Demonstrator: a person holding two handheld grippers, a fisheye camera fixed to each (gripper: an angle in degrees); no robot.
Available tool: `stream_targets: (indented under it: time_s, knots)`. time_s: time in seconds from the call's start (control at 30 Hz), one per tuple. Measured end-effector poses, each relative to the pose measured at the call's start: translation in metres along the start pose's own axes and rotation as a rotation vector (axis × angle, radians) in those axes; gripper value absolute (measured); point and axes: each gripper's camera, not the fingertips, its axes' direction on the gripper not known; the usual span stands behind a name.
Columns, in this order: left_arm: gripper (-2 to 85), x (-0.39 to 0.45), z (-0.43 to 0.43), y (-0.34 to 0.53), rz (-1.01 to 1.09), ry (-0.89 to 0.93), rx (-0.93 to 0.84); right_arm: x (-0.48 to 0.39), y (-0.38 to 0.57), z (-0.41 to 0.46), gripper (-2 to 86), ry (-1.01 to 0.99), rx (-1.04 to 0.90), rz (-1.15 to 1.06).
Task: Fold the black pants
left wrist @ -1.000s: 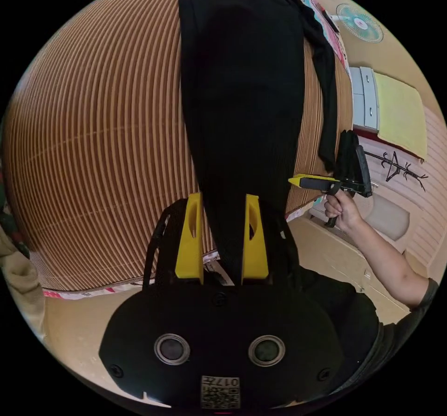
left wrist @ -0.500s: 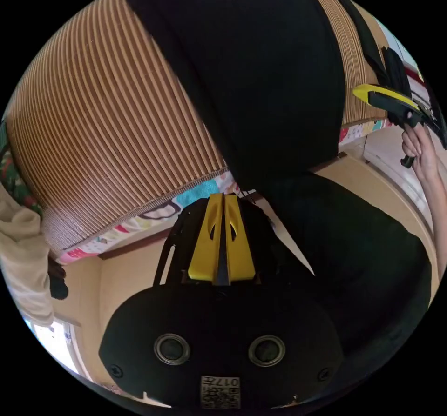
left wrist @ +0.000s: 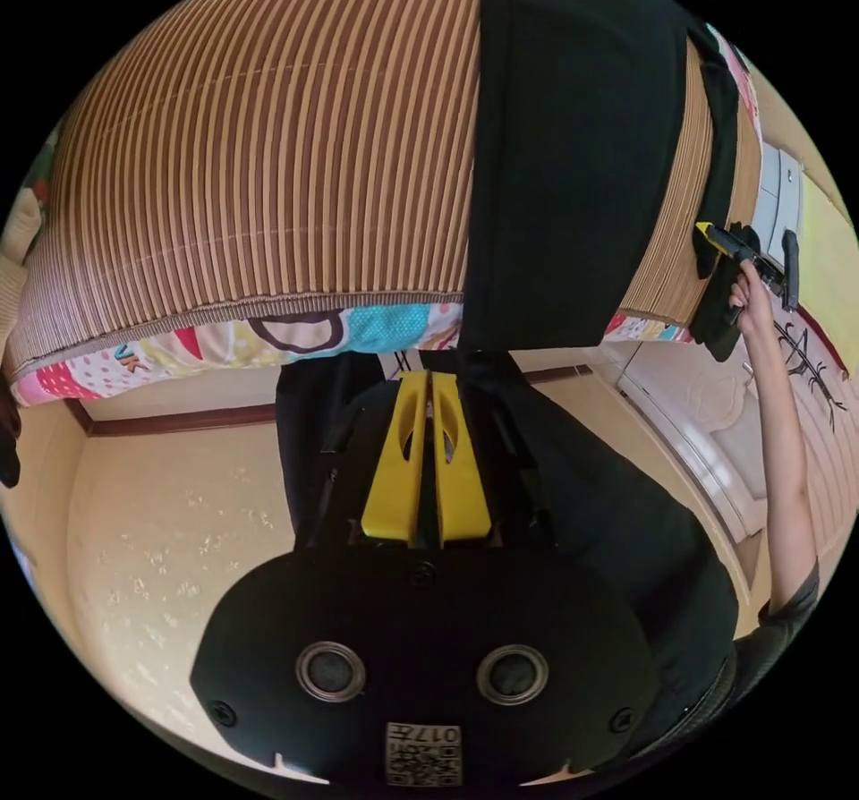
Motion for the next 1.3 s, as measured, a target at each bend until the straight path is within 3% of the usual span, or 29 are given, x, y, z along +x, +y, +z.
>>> stream_targets:
  time_s: [0.1,0.17,0.27,0.4,0.5,0.57,0.9,1.07,1.2,1.3]
  knots:
    - [-0.9,0.002,-0.005,-0.003,0.024,0.004,0.005,0.032,0.021,-0.041,3.8,-0.643,0.208,-0.035]
    - [-0.8,0.005,-0.008,-0.003,0.061,0.005,0.018,0.069,0.062,-0.069,3.1,-1.221,0.500,-0.088]
    - [0.0,0.009,-0.012,-0.002,0.115,0.000,0.033,0.111,0.120,-0.077,2.6,-1.464,0.756,-0.056]
    - [3.6,0.007,-0.014,0.003,0.133,0.004,0.046,0.165,0.179,-0.052,2.2,-1.362,0.869,0.144]
    - [5.1,0.004,-0.013,0.002,0.132,0.005,0.042,0.216,0.206,-0.001,1.9,-1.139,0.757,0.509]
    - [6.0,0.002,-0.012,0.000,0.131,0.003,0.034,0.243,0.211,0.040,1.6,-1.014,0.575,0.771]
    - [9.9,0.008,-0.018,-0.027,0.110,0.022,0.107,0.252,0.156,0.027,3.5,-0.636,0.318,0.699]
    - [10.1,0.018,-0.006,-0.051,0.052,0.023,0.082,0.264,0.144,0.054,11.5,-0.864,0.323,0.603]
    - [9.0,0.034,0.025,-0.072,0.067,-0.062,-0.070,0.252,0.133,0.074,7.8,-0.885,0.260,0.574]
    - [0.4,0.036,0.028,-0.076,0.059,-0.169,-0.091,0.236,0.127,0.087,3.0,-0.920,0.226,0.539]
